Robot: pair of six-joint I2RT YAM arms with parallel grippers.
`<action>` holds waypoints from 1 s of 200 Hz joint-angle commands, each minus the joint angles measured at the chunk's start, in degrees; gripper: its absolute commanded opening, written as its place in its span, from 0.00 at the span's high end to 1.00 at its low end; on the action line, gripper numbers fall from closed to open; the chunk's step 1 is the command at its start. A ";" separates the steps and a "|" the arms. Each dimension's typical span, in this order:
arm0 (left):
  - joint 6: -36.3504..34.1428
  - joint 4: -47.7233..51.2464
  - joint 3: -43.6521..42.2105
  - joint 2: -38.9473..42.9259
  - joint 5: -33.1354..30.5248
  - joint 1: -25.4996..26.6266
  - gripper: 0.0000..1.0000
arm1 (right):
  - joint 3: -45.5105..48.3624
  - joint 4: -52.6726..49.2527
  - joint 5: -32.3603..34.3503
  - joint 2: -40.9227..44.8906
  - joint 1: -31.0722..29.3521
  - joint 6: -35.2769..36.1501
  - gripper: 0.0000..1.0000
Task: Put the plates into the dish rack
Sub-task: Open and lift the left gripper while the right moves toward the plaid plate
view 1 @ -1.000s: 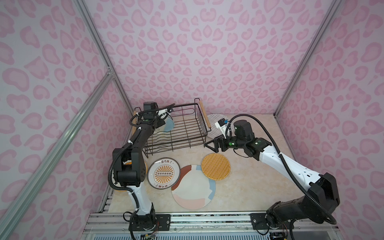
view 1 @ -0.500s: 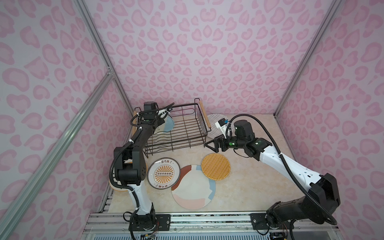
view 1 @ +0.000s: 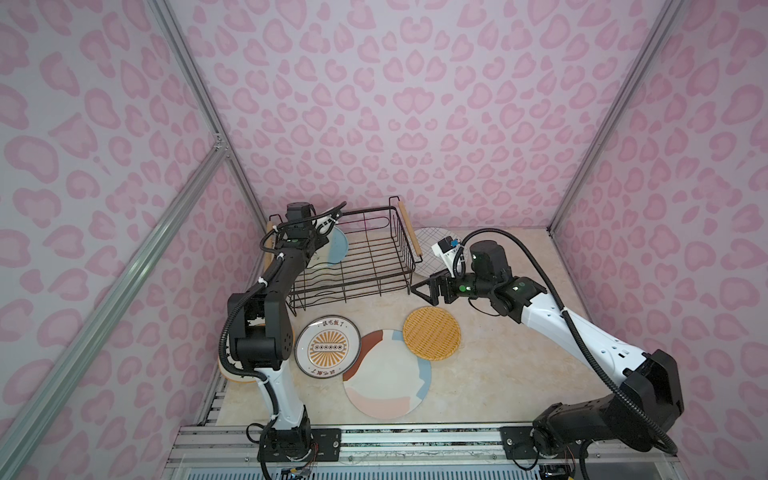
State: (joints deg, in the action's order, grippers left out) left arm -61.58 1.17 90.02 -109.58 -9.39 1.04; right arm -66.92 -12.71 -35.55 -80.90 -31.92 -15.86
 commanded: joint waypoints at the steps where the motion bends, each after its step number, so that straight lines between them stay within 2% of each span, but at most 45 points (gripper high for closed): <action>1: 1.44 -2.81 -0.01 1.59 0.15 -0.06 0.03 | 0.48 1.55 0.48 0.31 -0.02 -0.15 0.02; 43: 6.35 -1.99 -0.97 6.01 3.51 0.05 0.03 | -0.01 1.68 1.99 1.15 -0.09 -0.34 0.02; 107: 22.38 1.54 -2.97 16.99 10.98 2.16 0.03 | -1.46 -1.18 13.19 3.41 1.57 -2.68 0.02; 134: 36.69 1.49 -5.35 23.90 14.75 2.74 0.03 | 1.24 0.90 15.04 4.83 4.54 -7.89 0.02; 153: 50.31 1.61 -7.61 28.58 16.85 2.70 0.03 | 4.86 5.31 12.74 5.03 8.50 -13.98 0.10; 183: 73.58 5.24 -10.69 34.30 15.40 2.65 0.03 | 8.56 9.46 12.34 4.45 13.61 -19.91 0.09; 200: 82.67 7.04 -15.28 38.06 20.44 2.24 0.03 | 9.39 10.67 12.48 2.97 15.69 -21.51 0.03</action>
State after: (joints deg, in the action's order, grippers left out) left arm -0.78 4.69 79.31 -75.22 6.04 3.75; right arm -58.72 -7.05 -22.74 -76.49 -18.24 -32.16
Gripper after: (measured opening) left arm 0.972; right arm 0.939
